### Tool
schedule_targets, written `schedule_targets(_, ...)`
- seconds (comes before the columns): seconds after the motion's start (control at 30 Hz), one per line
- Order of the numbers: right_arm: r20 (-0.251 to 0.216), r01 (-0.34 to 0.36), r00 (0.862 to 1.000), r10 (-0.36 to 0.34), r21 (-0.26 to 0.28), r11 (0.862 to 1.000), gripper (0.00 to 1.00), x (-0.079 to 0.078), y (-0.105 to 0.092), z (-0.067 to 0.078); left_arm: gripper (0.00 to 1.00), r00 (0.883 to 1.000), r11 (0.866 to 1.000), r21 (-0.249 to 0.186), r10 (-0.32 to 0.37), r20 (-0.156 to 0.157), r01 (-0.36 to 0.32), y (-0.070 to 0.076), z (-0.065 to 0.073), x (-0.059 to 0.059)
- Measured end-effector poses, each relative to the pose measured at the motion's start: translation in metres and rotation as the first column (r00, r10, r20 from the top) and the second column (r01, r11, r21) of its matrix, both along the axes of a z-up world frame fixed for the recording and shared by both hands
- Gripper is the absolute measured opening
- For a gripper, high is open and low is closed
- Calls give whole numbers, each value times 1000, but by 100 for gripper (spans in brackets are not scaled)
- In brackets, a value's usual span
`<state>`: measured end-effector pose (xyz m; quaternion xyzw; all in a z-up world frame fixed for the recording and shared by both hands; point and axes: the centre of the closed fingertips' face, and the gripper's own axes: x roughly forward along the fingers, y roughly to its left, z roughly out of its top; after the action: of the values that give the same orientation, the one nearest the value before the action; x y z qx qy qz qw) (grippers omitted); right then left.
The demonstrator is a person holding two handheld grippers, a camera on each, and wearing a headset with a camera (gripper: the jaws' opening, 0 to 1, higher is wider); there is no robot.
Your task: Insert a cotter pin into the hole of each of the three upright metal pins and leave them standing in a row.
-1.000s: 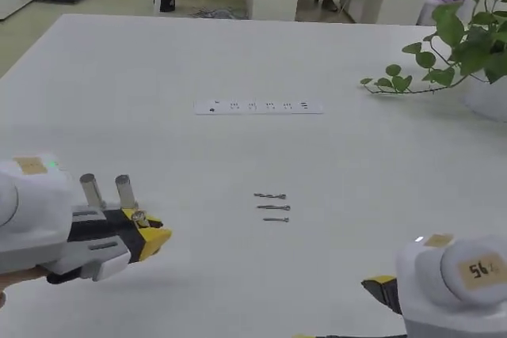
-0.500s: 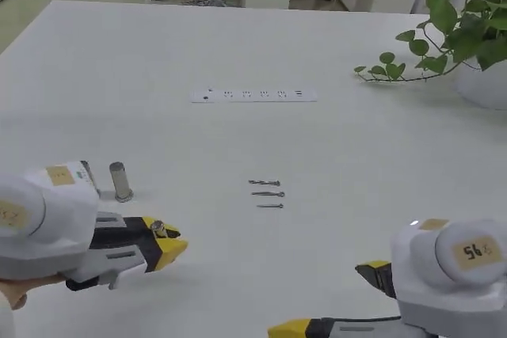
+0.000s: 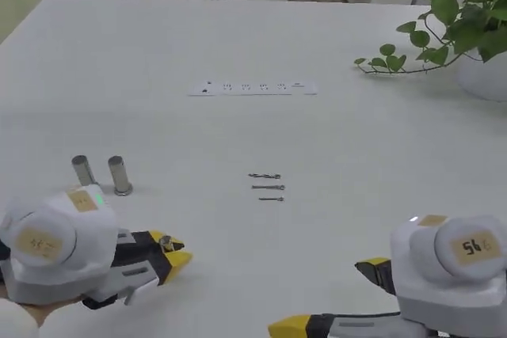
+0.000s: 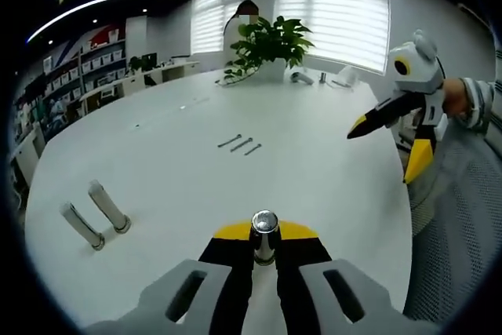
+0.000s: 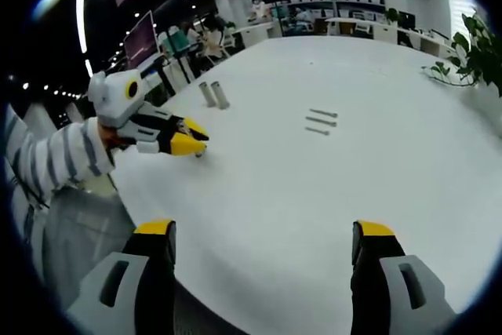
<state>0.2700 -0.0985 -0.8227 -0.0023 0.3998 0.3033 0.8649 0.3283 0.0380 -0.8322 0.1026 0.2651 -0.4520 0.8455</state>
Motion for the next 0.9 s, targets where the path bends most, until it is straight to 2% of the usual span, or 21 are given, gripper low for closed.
schedule_targets(0.07,-2,-6,1000,6,-1,1000,94,-1,1,-1,8,1000,1000,4,0,-9,0,0,-3,-2)
schedule_targets(0.1,-2,-6,1000,6,-2,1000,94,-1,1,-1,8,1000,1000,29,-5,-13,5,2,-9,-3)
schedule_targets(0.13,-2,-5,1000,5,-2,1000,94,-1,1,-1,8,1000,999,32,-3,-13,4,1,-10,-3)
schedule_targets(0.27,1,-4,1000,4,2,1000,94,0,1,0,8,1000,1000,24,7,-9,-7,1,-9,-2)
schedule_targets(0.33,1,-5,1000,5,1,1000,94,0,1,0,8,1000,999,44,-1,0,1,1,-11,-3)
schedule_targets(0.47,-1,-4,1000,4,1,1000,94,-1,1,-1,8,1000,999,48,5,-7,-5,1,-15,-3)
schedule_targets(0.9,-3,-14,1000,14,13,1000,92,-2,4,-1,8,999,999,9,33,4,-33,-2,-14,0)
